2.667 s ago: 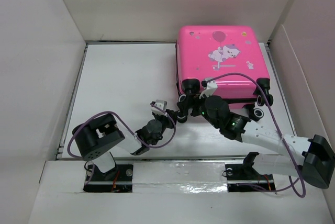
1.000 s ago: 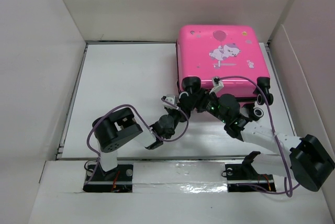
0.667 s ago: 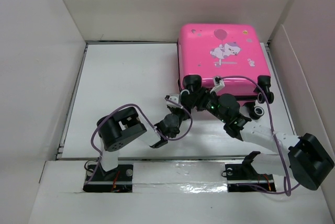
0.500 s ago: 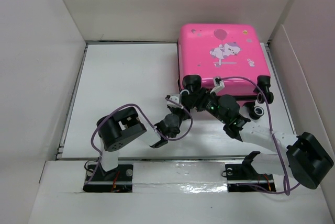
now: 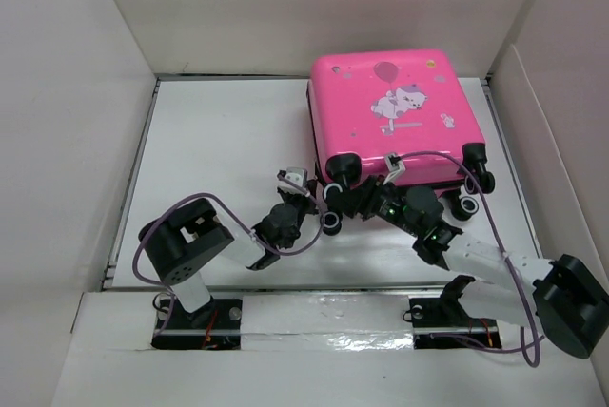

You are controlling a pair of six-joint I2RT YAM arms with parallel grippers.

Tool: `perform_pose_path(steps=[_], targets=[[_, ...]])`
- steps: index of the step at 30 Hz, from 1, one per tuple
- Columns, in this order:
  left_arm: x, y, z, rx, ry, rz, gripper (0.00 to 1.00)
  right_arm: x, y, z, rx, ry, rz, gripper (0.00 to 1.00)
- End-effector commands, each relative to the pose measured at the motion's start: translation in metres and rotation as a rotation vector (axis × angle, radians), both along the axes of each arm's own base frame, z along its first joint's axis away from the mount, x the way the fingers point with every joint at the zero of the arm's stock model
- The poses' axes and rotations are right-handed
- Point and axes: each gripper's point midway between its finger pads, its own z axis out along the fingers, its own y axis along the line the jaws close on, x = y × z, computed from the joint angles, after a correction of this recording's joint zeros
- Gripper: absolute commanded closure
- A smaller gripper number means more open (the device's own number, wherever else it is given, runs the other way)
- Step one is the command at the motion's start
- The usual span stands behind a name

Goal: Pack the luggage

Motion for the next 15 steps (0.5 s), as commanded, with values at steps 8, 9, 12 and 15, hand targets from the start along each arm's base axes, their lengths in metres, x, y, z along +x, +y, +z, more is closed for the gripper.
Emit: perform_pose_path(steps=[8, 9, 12, 15], targets=[[0.024, 0.107, 0.15, -0.456, -0.417, 0.234, 1.0, -0.059, -0.019, 0.051, 0.003, -0.235, 0.177, 0.74], [0.028, 0.107, 0.15, -0.465, -0.407, 0.226, 1.0, -0.067, -0.02, 0.054, 0.005, -0.248, 0.196, 0.74], [0.045, 0.109, 0.151, -0.443, -0.397, 0.224, 1.0, -0.083, -0.015, 0.05, -0.016, -0.245, 0.247, 0.74], [0.048, 0.109, 0.147, -0.473, -0.367, 0.217, 1.0, -0.091, -0.007, 0.049, -0.042, -0.26, 0.274, 0.74]])
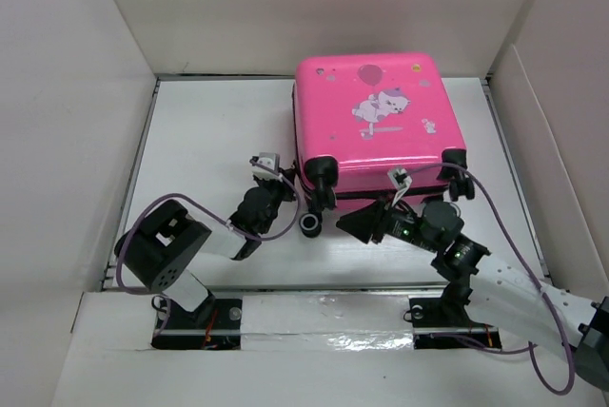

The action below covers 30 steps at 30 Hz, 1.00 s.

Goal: Pack the luggage

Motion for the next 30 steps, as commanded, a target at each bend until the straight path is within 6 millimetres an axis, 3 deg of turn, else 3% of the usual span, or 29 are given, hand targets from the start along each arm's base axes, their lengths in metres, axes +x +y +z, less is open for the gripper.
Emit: perform_pose_path(steps=[1, 2, 4, 5, 6, 7, 8, 11, 12, 14, 15, 17, 19, 20, 21, 22, 23, 25, 27, 29, 30], targets=[[0.025, 0.065, 0.147, -0.452, -0.401, 0.272, 1.0, -0.026, 0.014, 0.036, 0.043, -0.126, 0.135, 0.74], [0.022, 0.067, 0.143, -0.47, -0.384, 0.268, 1.0, -0.028, 0.017, 0.038, 0.051, -0.133, 0.142, 0.74], [0.016, 0.076, 0.149, -0.524, -0.373, 0.28, 0.77, -0.03, 0.021, 0.037, 0.05, -0.138, 0.16, 0.74], [0.015, 0.078, 0.133, -0.535, -0.303, 0.295, 0.65, -0.03, 0.021, 0.04, 0.052, -0.146, 0.16, 0.74], [0.013, 0.081, 0.127, -0.541, -0.272, 0.308, 0.47, -0.029, 0.021, 0.041, 0.051, -0.153, 0.158, 0.74], [0.006, 0.087, 0.137, -0.581, -0.273, 0.31, 0.42, -0.028, 0.021, 0.042, 0.046, -0.164, 0.156, 0.72], [0.002, 0.089, 0.118, -0.571, -0.206, 0.32, 0.4, -0.03, 0.022, 0.045, 0.039, -0.17, 0.162, 0.7], [-0.017, 0.098, 0.121, -0.604, -0.178, 0.299, 0.3, -0.022, 0.017, 0.046, -0.018, -0.203, 0.117, 0.58], [-0.02, 0.099, 0.122, -0.617, -0.164, 0.292, 0.28, -0.016, 0.015, 0.057, -0.021, -0.226, 0.081, 0.55], [-0.033, 0.102, 0.131, -0.624, -0.144, 0.277, 0.28, -0.009, 0.008, 0.056, -0.096, -0.251, 0.04, 0.48], [-0.036, 0.102, 0.133, -0.627, -0.13, 0.265, 0.27, -0.002, 0.0, 0.076, -0.093, -0.289, -0.022, 0.45], [-0.052, 0.1, 0.152, -0.647, -0.135, 0.2, 0.23, 0.007, -0.015, 0.079, -0.164, -0.317, -0.093, 0.4], [-0.064, 0.1, 0.159, -0.622, -0.107, 0.163, 0.16, 0.02, -0.04, 0.102, -0.196, -0.361, -0.238, 0.37], [-0.071, 0.099, 0.18, -0.626, -0.126, 0.125, 0.15, 0.023, -0.052, 0.101, -0.234, -0.354, -0.286, 0.37], [-0.076, 0.099, 0.186, -0.612, -0.121, 0.109, 0.11, 0.034, -0.071, 0.107, -0.256, -0.357, -0.4, 0.37], [-0.082, 0.101, 0.185, -0.582, -0.095, 0.104, 0.1, 0.033, -0.088, 0.126, -0.237, -0.387, -0.464, 0.01], [-0.092, 0.105, 0.207, -0.593, -0.132, 0.077, 0.09, 0.037, -0.114, 0.132, -0.258, -0.385, -0.574, 0.0], [-0.101, 0.104, 0.205, -0.569, -0.093, 0.059, 0.08, 0.041, -0.141, 0.138, -0.283, -0.371, -0.69, 0.0], [-0.11, 0.107, 0.215, -0.606, -0.104, 0.049, 0.06, 0.036, -0.186, 0.152, -0.256, -0.355, -0.858, 0.0], [-0.121, 0.116, 0.228, -0.629, -0.127, 0.039, 0.05, 0.025, -0.218, 0.165, -0.19, -0.368, -0.957, 0.0], [-0.124, 0.12, 0.232, -0.632, -0.136, 0.042, 0.04, 0.025, -0.232, 0.162, -0.192, -0.36, -1.021, 0.0]])
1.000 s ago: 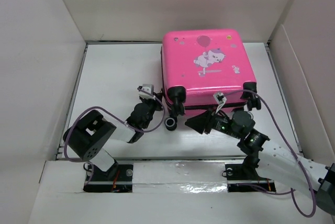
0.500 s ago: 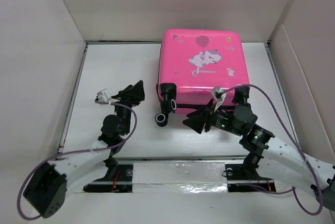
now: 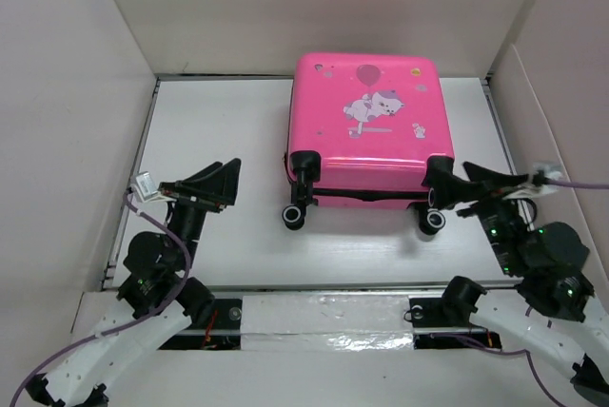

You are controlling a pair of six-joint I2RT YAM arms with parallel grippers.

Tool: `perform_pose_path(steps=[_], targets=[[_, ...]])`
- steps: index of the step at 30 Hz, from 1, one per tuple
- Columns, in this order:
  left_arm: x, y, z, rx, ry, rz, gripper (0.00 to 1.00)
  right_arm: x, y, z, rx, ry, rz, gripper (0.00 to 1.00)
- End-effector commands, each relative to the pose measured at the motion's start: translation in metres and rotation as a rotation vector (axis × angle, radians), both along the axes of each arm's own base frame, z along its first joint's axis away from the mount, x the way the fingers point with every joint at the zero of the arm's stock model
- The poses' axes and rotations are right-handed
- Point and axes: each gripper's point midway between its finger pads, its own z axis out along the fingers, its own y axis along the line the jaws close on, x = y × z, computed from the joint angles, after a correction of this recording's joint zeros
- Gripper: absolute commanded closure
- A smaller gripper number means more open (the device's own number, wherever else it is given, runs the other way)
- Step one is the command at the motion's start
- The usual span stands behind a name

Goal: Pack the luggage

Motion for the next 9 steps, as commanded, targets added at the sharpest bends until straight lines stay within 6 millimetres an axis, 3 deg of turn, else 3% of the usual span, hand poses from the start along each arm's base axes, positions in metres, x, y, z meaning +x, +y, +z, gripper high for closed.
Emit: perform_pose_path(steps=[1, 4, 9], targets=[[-0.014, 0.007, 0.003, 0.032, 0.027, -0.018, 0.04, -0.001, -0.073, -0.002, 0.009, 0.014, -0.307, 0.0], [-0.022, 0.012, 0.018, 0.019, -0.014, -0.026, 0.04, -0.005, -0.09, -0.009, 0.036, 0.015, -0.364, 0.0], [-0.015, 0.004, 0.011, 0.043, 0.018, -0.034, 0.04, 0.002, -0.075, -0.02, -0.007, 0.041, -0.337, 0.0]])
